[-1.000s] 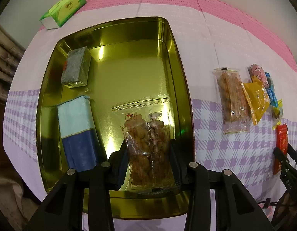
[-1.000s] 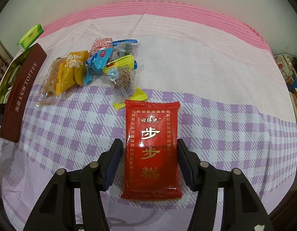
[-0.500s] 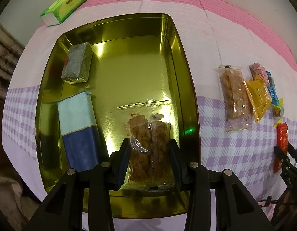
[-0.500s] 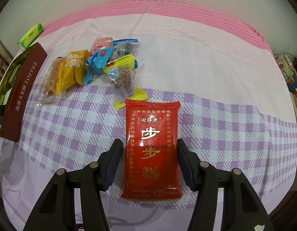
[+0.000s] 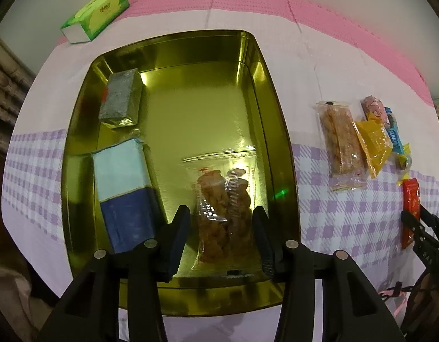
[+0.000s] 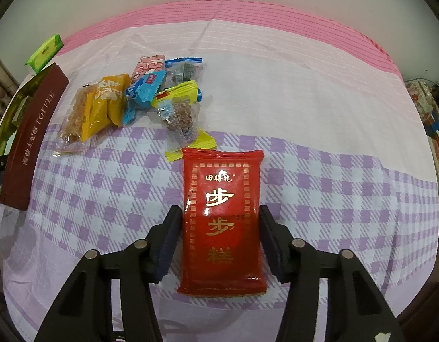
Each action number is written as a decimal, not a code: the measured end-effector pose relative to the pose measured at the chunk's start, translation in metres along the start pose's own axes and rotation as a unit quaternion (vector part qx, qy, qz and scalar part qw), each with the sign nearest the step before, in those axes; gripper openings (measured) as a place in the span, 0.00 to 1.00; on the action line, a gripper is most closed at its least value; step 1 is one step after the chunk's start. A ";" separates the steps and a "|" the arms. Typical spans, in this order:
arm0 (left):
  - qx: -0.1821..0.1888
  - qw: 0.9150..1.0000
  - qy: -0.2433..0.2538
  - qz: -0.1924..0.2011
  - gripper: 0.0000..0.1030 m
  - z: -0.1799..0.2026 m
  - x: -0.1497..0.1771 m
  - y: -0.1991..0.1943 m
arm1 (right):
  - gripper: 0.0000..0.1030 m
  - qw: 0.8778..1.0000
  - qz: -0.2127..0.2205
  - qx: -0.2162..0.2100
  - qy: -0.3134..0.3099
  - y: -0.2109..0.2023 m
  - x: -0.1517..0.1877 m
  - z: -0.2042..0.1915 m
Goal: Organize snacks
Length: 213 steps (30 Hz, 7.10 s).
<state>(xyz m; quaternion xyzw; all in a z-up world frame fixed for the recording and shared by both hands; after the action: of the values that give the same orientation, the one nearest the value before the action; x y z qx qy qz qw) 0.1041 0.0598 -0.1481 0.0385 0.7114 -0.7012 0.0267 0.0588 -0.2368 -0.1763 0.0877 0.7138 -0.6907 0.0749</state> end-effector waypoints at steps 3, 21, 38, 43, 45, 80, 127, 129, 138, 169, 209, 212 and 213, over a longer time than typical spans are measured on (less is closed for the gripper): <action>0.005 1.000 0.001 0.005 0.49 -0.003 0.004 -0.004 | 0.42 1.000 -0.003 0.000 0.002 -0.001 0.001 0.002; 0.016 0.993 -0.015 0.112 0.59 -0.037 0.010 -0.059 | 0.41 1.000 -0.009 0.005 0.021 -0.025 0.028 -0.007; -0.023 0.976 -0.136 0.167 0.69 -0.149 0.017 -0.087 | 0.41 0.993 0.063 -0.070 -0.077 -0.099 -0.027 -0.151; -0.047 0.971 -0.165 0.165 0.69 -0.175 0.032 -0.086 | 0.41 0.986 0.063 -0.110 -0.105 -0.101 -0.040 -0.211; -0.058 0.969 -0.175 0.163 0.69 -0.185 0.038 -0.085 | 0.41 0.983 0.059 -0.126 -0.118 -0.100 -0.043 -0.236; -0.053 0.953 -0.263 0.144 0.74 -0.227 0.062 -0.072 | 0.42 0.972 -0.043 -0.171 -0.156 -0.029 -0.032 -0.375; -0.083 0.962 -0.208 0.156 0.75 -0.205 0.054 -0.078 | 0.54 0.989 0.067 -0.117 -0.060 -0.090 -0.064 -0.191; -0.086 0.963 -0.203 0.156 0.75 -0.202 0.053 -0.079 | 0.54 0.993 0.066 -0.093 -0.042 -0.083 -0.064 -0.158; -0.096 0.967 -0.169 0.163 0.75 -0.185 0.047 -0.081 | 0.54 0.998 0.046 -0.037 0.011 -0.053 -0.051 -0.052; -0.012 0.985 0.060 0.163 0.75 0.059 -0.024 -0.087 | 0.30 0.997 0.062 -0.043 -0.003 -0.012 -0.053 -0.011; -0.015 0.996 0.078 0.039 0.67 0.139 -0.073 0.024 | 0.30 0.994 0.040 -0.093 0.046 -0.025 -0.016 0.016; -0.003 0.996 0.077 0.039 0.56 0.137 -0.070 0.024 | 0.30 0.994 0.040 -0.093 0.045 -0.025 -0.017 0.016; 0.002 0.996 0.077 0.039 0.51 0.136 -0.069 0.023 | 0.30 0.994 0.040 -0.092 0.044 -0.025 -0.017 0.015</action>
<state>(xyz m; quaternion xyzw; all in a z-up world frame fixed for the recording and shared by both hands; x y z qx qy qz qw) 0.1726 -0.0771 -0.1665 0.1202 0.7082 -0.6957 -0.0011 0.0697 -0.2528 -0.1482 0.1391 0.7730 -0.6141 0.0781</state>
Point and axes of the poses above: each gripper's, at about its wrist camera, not at the fingertips, and y roughly the way its jaws point, z to its right, x to its underside, the point moved 10 cm from there along y, roughly the way its jaws point, and after that the axes turned 6 degrees about -z, right-handed, at the moved point
